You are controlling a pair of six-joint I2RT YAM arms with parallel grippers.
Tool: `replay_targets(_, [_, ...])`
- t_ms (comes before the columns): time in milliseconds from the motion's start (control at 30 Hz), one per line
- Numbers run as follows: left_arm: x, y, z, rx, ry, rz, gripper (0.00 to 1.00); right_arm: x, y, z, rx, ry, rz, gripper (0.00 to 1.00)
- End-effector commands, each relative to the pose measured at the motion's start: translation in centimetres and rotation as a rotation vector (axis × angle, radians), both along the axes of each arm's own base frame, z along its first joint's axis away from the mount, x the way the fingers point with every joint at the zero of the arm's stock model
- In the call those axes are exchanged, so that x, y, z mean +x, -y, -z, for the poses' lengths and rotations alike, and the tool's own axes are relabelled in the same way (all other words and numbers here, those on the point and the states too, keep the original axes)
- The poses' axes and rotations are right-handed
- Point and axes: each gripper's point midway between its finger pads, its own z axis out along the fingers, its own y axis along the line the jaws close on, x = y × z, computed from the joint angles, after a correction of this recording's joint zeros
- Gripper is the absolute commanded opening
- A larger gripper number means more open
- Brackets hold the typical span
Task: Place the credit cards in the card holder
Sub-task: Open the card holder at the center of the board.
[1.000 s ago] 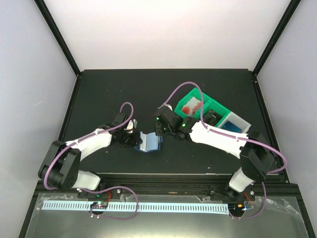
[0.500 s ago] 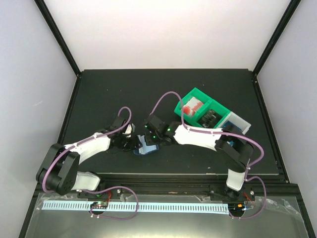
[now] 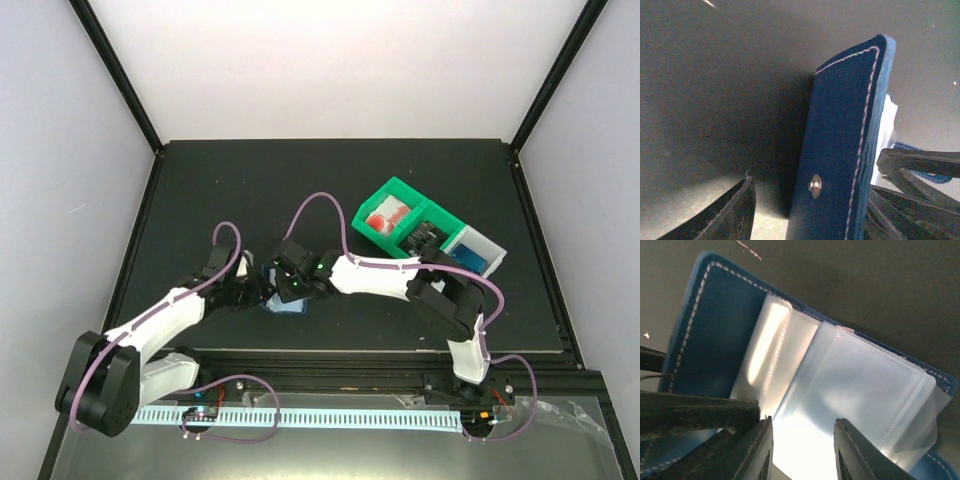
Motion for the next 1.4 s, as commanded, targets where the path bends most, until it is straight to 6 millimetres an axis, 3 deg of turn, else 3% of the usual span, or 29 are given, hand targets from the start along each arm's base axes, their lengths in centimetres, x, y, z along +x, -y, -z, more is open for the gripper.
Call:
replay_targets(0, [0.5, -1.7, -0.8, 0.016, 0.039, -0.101, 0.54, -0.5, -1.3, 0.4, 0.013, -0.015, -0.048, 0.36])
replay_targets(467, [0.5, -4.9, -3.1, 0.066, 0.105, -0.223, 0.58, 0.5, -4.1, -0.4, 0.044, 0.039, -0.068, 0.37])
replay_targets(733, [0.1, -8.0, -5.3, 0.145, 0.192, -0.357, 0.56, 1.2, -4.6, 1.5, -0.07, 0.099, -0.069, 0.44])
replay_targets(933, [0.2, -6.9, -6.0, 0.077, 0.229, -0.315, 0.44, 1.4, -3.5, 3.7, -0.186, 0.155, -0.078, 0.53])
replay_targets(1167, [0.6, -5.5, -5.8, 0.012, 0.229, -0.257, 0.27, 2.3, -0.5, 5.4, -0.335, 0.234, -0.066, 0.78])
replay_targets(1367, [0.5, -5.0, -5.2, -0.018, 0.208, -0.239, 0.16, 3.3, -0.1, 6.3, -0.413, 0.259, -0.059, 0.83])
